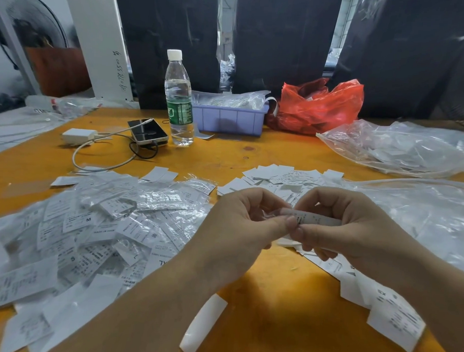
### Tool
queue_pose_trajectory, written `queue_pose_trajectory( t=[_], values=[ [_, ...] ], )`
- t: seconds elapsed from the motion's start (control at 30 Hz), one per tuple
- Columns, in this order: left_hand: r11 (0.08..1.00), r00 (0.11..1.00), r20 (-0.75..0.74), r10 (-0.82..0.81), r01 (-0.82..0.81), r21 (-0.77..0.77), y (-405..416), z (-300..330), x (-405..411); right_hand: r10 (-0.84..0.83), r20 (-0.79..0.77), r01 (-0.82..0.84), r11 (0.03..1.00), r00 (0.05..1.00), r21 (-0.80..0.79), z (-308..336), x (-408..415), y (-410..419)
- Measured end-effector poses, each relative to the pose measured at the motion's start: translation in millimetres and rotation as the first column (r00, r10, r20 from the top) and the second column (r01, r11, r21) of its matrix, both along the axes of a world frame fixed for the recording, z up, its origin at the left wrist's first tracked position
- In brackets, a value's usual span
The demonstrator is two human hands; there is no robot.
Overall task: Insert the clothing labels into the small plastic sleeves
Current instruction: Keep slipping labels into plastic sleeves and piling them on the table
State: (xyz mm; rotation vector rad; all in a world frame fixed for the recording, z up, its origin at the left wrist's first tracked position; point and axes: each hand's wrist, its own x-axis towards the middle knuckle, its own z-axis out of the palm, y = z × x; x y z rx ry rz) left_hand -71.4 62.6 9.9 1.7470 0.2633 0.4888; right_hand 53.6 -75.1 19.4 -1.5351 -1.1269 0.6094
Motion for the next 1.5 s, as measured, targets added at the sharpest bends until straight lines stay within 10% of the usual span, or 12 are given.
queue_pose_trajectory(
  t=[0.4, 1.5],
  values=[
    [0.969, 1.000, -0.004, -0.001, 0.000, -0.248, 1.9, 5.2, 0.4, -0.124, -0.035, 0.129, 0.975, 0.992, 0.182, 2.2, -4.3, 0.8],
    [0.984, 0.998, 0.057, -0.010, 0.021, -0.179, 1.7, 0.9, -0.1, -0.121, -0.147, 0.147, 0.972, 0.982, 0.184, -5.0, -7.1, 2.7]
  ],
)
